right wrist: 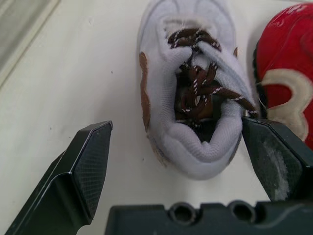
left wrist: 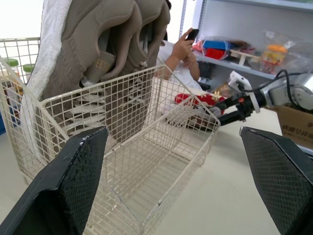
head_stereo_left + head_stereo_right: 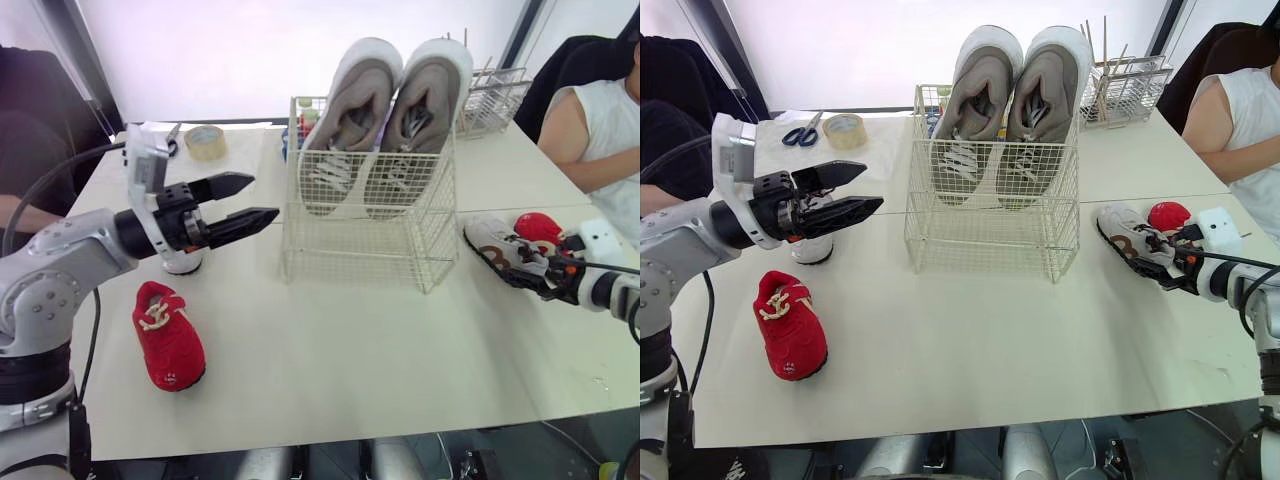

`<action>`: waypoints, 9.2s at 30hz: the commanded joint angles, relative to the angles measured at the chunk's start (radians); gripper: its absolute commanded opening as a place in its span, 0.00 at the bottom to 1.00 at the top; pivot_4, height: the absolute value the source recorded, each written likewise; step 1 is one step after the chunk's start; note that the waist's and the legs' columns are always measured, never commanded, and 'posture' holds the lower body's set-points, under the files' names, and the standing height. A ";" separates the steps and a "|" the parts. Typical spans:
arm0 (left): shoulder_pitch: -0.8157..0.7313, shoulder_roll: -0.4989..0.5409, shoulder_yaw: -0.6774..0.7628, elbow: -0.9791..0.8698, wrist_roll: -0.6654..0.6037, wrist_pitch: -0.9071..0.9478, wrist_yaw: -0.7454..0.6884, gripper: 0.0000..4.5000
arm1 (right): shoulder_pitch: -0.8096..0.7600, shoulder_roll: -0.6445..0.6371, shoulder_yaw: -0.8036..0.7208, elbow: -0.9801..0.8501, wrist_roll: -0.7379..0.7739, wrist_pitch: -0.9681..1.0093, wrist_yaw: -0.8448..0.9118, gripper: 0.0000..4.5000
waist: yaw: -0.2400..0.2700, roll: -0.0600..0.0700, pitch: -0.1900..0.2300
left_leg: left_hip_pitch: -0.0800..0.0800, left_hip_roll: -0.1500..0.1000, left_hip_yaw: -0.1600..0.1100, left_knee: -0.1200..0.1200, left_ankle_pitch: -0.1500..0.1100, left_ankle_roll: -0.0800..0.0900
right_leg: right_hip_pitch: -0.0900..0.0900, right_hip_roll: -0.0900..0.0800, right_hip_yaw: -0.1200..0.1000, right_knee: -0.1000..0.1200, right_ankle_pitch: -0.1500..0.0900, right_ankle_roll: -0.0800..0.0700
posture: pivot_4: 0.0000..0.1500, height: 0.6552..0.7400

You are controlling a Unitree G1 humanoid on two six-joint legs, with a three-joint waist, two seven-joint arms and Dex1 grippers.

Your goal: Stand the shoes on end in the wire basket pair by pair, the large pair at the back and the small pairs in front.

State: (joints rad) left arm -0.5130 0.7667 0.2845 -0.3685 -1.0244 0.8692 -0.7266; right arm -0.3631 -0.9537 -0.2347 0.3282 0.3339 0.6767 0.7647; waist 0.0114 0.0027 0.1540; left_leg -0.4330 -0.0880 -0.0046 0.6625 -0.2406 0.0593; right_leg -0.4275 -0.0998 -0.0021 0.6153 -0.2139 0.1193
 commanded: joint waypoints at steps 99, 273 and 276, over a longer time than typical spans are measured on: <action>-0.225 -0.288 0.136 0.160 -0.533 0.127 0.439 0.06 | -0.465 0.630 -0.094 -0.586 1.002 0.228 -0.460 0.99 | -0.008 0.000 0.013 | 0.000 0.000 -0.002 -0.013 0.009 -0.010 | -0.008 0.001 0.001 0.003 0.001 0.002 | 1.00 1.00; -0.065 -0.805 -0.276 0.881 0.894 -1.553 0.351 0.56 | -0.644 0.097 0.174 -0.659 0.344 0.009 0.354 1.00 | 0.007 -0.011 0.012 | -0.007 -0.002 -0.001 0.001 0.001 -0.002 | -0.010 -0.003 -0.003 0.009 -0.001 -0.002 | 1.00 1.00; -0.013 -0.783 -0.278 0.803 0.880 -1.476 0.352 0.91 | -0.644 0.099 0.177 -0.654 0.341 0.004 0.356 1.00 | 0.009 -0.011 0.012 | -0.003 -0.001 -0.001 0.001 0.001 -0.002 | -0.006 -0.003 -0.003 0.009 -0.001 -0.002 | 1.00 1.00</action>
State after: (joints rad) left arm -0.5591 -0.0193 0.0178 0.4360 -0.1407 -0.6774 -0.3702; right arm -0.9961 -0.8445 -0.0299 -0.3125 0.6714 0.6966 1.1248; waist 0.0202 -0.0085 0.1662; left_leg -0.4360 -0.0894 -0.0062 0.6634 -0.2395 0.0576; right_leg -0.4332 -0.1031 -0.0054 0.6240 -0.2151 0.1170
